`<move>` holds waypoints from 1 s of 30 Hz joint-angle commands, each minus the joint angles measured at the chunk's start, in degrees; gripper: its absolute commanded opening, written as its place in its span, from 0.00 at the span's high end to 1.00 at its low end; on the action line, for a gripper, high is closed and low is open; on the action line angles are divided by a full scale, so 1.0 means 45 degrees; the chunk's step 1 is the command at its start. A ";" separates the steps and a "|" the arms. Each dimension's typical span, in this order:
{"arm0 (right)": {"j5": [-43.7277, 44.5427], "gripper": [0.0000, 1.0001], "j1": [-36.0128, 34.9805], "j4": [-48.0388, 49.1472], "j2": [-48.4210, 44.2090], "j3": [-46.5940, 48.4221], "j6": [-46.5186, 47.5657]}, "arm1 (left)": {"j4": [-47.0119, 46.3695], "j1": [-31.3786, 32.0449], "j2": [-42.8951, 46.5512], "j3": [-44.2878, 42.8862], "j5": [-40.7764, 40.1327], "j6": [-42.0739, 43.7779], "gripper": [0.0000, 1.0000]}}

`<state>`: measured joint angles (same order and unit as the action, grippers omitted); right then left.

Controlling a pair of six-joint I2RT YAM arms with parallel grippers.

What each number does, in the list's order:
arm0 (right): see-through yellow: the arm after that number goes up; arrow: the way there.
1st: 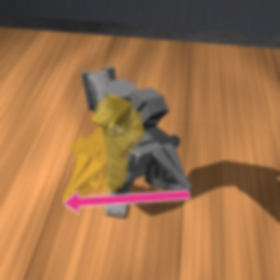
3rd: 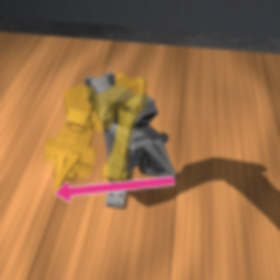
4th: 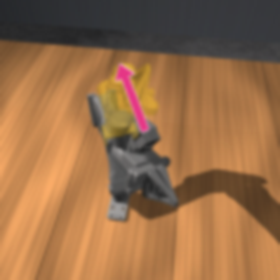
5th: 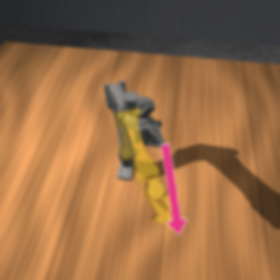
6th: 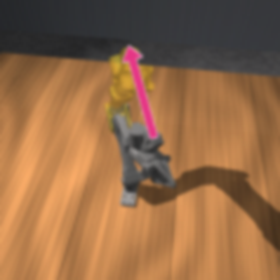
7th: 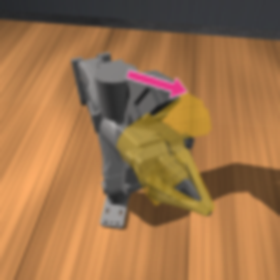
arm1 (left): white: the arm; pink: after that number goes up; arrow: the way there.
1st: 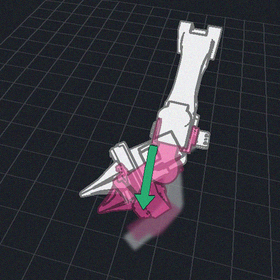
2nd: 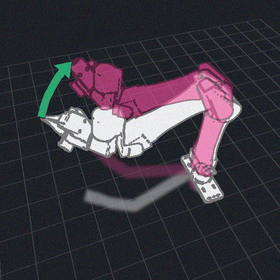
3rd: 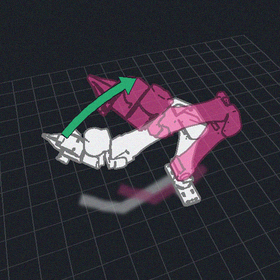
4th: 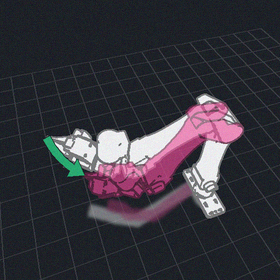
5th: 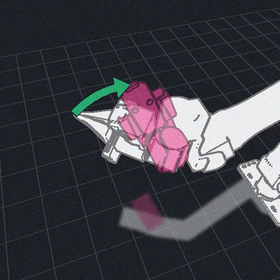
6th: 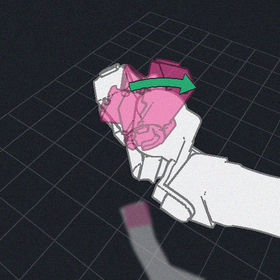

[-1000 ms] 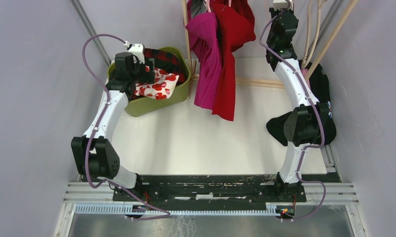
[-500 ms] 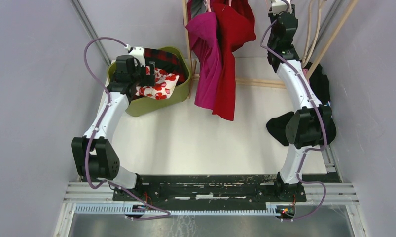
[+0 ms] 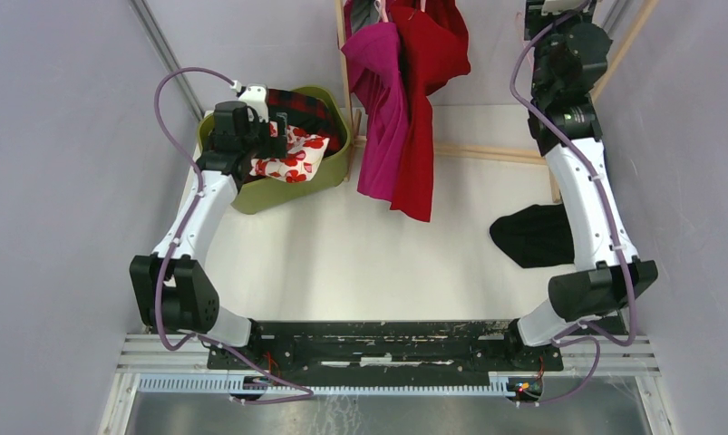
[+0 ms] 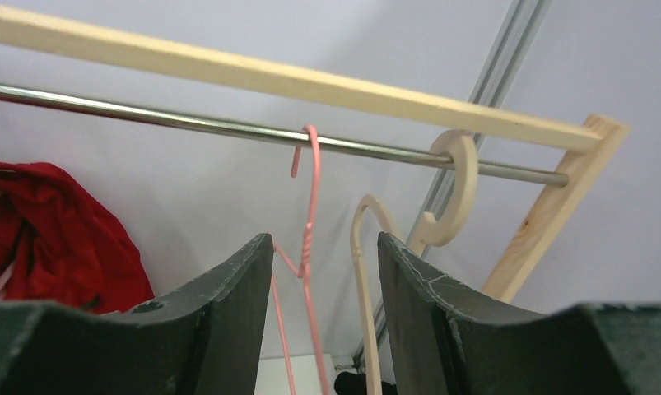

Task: Remove the skirt from the hanger
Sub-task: Place the hanger at the clothesline, then pick up the hanger from the clothesline.

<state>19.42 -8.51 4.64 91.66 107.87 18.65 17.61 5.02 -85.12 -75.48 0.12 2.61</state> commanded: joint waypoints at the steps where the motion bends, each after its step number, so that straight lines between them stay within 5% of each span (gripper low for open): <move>1: -0.0771 0.44 -0.0003 -0.0323 -0.0788 -0.0363 -0.0633 | -0.0465 0.0115 0.0725 0.0074 -0.0097 0.0196 0.04; 8: -0.2494 0.54 -0.0824 -0.1421 -0.1159 0.0103 -0.1993 | -0.0136 0.0305 0.0546 -0.0233 -0.0609 0.0259 0.03; 30: -0.4319 0.58 -0.2748 -0.2857 0.1877 0.3358 -0.4934 | 0.0775 0.2002 0.0326 -0.1097 -0.0857 -0.0066 0.01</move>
<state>2.52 -19.44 -8.03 97.58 118.56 0.08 21.56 13.89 -84.25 -76.27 -4.19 2.61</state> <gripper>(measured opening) 0.424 0.993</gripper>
